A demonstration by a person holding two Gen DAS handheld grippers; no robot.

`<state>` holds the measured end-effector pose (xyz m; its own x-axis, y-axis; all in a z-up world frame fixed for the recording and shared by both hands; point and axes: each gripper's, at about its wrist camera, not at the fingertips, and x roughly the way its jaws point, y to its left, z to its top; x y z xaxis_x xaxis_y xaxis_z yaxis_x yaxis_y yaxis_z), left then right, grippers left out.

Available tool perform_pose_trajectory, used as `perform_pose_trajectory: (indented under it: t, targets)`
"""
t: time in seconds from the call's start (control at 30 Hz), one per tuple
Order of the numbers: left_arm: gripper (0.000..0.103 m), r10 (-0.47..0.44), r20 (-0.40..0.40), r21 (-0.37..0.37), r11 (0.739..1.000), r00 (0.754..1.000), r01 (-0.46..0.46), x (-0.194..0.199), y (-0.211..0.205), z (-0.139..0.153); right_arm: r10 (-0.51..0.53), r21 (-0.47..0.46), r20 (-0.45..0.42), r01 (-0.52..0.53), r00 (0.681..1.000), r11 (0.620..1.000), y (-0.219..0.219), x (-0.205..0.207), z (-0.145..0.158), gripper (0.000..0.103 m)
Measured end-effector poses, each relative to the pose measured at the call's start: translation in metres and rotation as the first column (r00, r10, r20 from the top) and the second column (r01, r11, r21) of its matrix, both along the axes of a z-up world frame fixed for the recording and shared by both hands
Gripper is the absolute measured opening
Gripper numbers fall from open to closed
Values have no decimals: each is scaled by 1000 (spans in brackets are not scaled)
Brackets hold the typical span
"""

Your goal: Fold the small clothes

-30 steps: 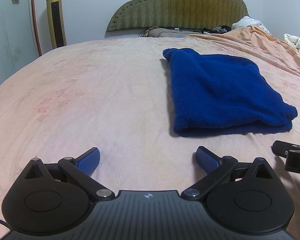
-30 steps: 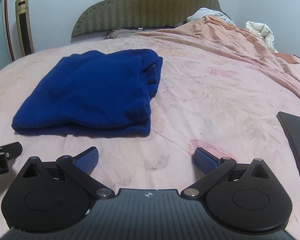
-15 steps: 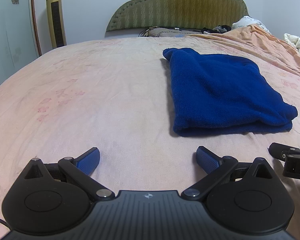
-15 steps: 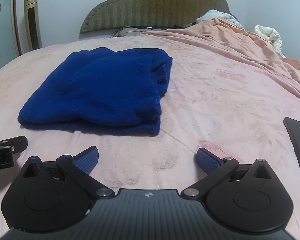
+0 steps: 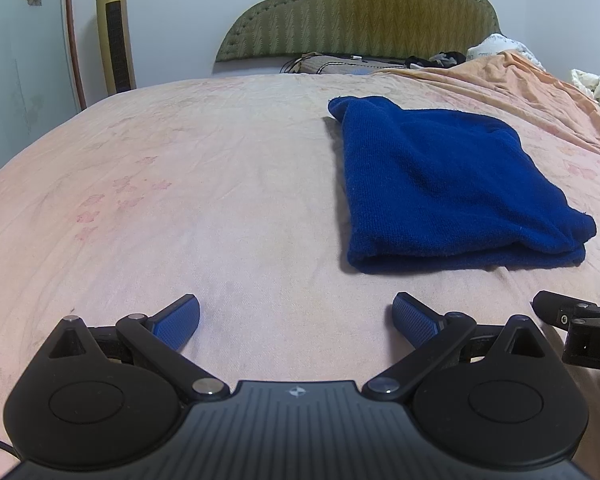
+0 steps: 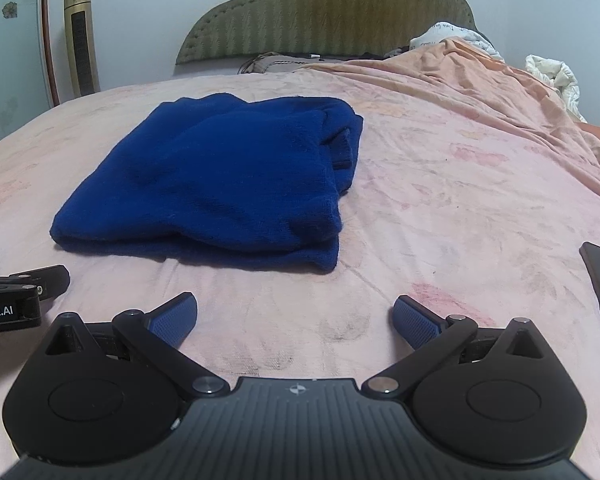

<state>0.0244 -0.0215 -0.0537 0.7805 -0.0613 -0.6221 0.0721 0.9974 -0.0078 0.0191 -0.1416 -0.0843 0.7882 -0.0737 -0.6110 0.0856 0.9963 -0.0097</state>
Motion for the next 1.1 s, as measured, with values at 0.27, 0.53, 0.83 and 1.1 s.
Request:
perform_pose_trajectory:
  t: [0.27, 0.53, 0.83, 1.1]
  targets:
    - [103, 9, 0, 1, 1000, 1000, -9, 0, 1, 0, 2, 5, 0, -2, 1000, 1000, -1, 1, -1, 103]
    - [103, 9, 0, 0, 1000, 1000, -9, -1, 1, 0, 8, 3, 0, -8, 1000, 1000, 1, 1, -1, 103]
    - [103, 9, 0, 0, 1000, 1000, -9, -1, 1, 1, 9, 3, 0, -9, 1000, 1000, 1, 1, -1, 103]
    - [103, 9, 0, 0, 1000, 1000, -9, -1, 1, 1, 9, 3, 0, -9, 1000, 1000, 1, 2, -1, 103]
